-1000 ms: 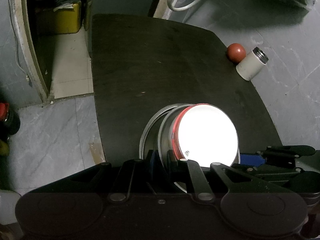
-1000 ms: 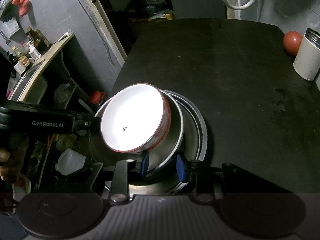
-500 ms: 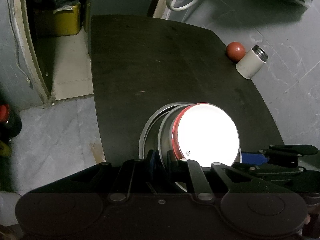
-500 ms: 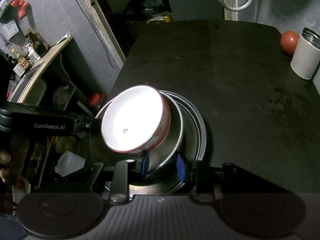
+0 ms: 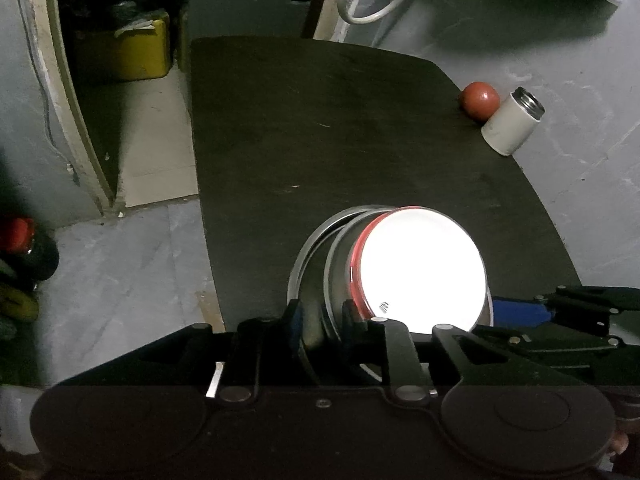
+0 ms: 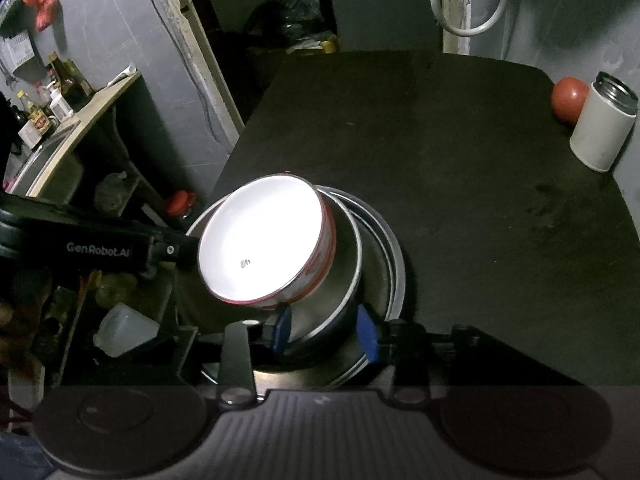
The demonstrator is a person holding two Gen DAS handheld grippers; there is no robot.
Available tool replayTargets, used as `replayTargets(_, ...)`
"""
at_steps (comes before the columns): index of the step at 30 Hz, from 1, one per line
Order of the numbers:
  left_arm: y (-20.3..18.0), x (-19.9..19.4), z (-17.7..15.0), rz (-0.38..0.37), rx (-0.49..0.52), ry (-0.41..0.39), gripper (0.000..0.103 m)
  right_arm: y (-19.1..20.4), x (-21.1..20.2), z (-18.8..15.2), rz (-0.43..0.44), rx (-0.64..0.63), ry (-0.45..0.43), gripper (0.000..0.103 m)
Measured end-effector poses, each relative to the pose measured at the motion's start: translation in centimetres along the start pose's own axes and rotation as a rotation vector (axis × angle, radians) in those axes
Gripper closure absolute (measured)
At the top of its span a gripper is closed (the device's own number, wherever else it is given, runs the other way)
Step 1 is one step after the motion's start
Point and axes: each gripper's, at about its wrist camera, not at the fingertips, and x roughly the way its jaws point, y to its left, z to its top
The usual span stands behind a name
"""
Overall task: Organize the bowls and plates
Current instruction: 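Open the left gripper and pull it back from the steel bowl rim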
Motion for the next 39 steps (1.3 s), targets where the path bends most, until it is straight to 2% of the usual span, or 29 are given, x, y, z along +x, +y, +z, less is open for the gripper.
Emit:
replayTargets(11, 0.0, -0.5, -0.3, 0.023, 0.001, -0.012, 0.070, 0.1, -0.2, -0.2, -0.002, -0.005, -0.009, 0.046)
replayTargets(15, -0.1, -0.6, -0.3, 0.031, 0.005, -0.015, 0.065, 0.1, -0.4, -0.4, 0.005, -0.008, -0.020, 0.038)
replayTargets(17, -0.1, -0.8, -0.4, 0.030, 0.003, -0.021, 0.059, 0.0, -0.5, -0.4, 0.007, -0.012, -0.024, 0.037)
replayTargets(31, -0.5, -1.6, -0.8, 0.066, -0.012, -0.048, 0.053, -0.4, -1.6, -0.8, 0.020, -0.029, -0.062, 0.032)
replayTargets(39, -0.8, -2.6, -1.2, 0.095, -0.027, -0.076, 0.043, -0.8, -2.3, -0.9, 0.039, -0.044, -0.090, 0.028)
